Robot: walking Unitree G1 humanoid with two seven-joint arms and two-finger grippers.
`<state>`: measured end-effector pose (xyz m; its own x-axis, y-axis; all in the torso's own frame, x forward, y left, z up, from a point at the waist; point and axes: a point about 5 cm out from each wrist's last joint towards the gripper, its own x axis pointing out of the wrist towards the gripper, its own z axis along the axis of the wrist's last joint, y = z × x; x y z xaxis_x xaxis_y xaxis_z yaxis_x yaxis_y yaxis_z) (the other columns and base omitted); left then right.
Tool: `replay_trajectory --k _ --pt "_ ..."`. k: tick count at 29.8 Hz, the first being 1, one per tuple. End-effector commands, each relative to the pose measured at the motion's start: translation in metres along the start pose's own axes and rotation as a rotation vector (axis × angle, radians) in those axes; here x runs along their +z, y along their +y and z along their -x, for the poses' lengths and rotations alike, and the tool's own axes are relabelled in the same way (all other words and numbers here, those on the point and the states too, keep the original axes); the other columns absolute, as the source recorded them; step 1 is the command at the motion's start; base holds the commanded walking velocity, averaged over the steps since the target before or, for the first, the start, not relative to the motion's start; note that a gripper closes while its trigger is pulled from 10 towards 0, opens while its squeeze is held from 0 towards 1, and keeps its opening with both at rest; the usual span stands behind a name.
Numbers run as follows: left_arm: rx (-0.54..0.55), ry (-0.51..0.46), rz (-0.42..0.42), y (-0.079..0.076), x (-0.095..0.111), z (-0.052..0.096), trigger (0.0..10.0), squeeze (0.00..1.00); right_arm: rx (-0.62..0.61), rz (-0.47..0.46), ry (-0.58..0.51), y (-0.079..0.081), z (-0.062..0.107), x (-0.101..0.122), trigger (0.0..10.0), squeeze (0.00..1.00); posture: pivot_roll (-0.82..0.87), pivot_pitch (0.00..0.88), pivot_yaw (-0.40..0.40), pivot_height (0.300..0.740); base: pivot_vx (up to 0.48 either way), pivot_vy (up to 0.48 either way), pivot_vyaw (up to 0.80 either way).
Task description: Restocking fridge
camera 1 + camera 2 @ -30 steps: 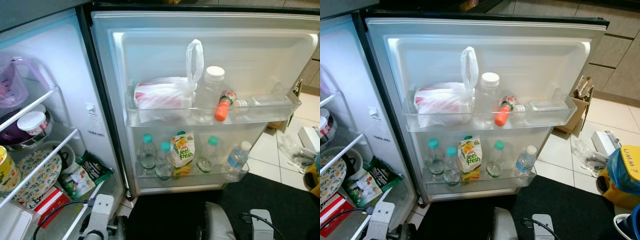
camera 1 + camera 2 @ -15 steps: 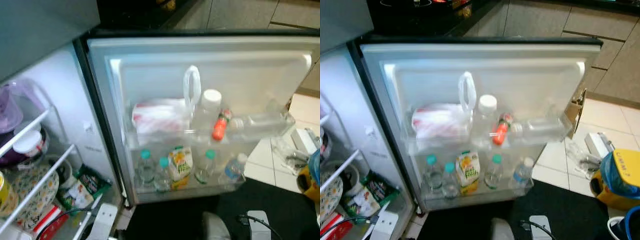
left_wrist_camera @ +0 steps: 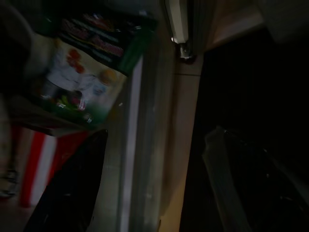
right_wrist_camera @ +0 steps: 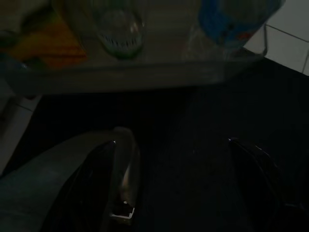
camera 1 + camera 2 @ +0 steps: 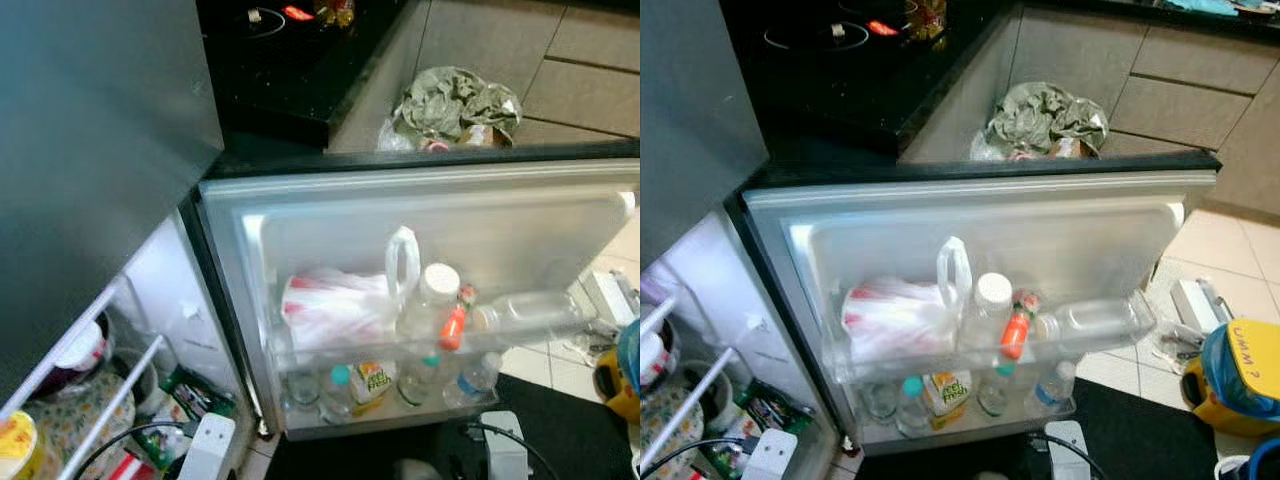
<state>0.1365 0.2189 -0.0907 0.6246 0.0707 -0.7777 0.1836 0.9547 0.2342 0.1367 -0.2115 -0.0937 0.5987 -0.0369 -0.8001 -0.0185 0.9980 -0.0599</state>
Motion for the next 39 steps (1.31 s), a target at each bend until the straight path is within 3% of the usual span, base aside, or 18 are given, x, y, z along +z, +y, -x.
replay_trajectory --k 1,12,39 --pt "-0.011 0.025 -0.004 -0.0026 -0.0052 0.0012 10.0 0.00 -0.002 0.005 0.009 -0.0022 0.0013 -0.0034 10.0 0.00 -0.04 0.000 -0.079 0.701 0.000 0.000 0.00" --pt "-0.014 0.030 -0.005 -0.0031 -0.0069 0.0017 10.0 0.00 0.001 0.004 0.012 -0.0012 0.0017 -0.0049 10.0 0.00 -0.04 0.000 -0.078 0.740 0.000 0.000 0.00" --pt "-0.026 0.031 0.006 -0.0052 -0.0058 0.0010 10.0 0.00 0.004 -0.001 0.004 -0.0008 0.0013 -0.0036 10.0 0.00 -0.04 0.000 -0.078 0.740 0.000 0.000 0.00"
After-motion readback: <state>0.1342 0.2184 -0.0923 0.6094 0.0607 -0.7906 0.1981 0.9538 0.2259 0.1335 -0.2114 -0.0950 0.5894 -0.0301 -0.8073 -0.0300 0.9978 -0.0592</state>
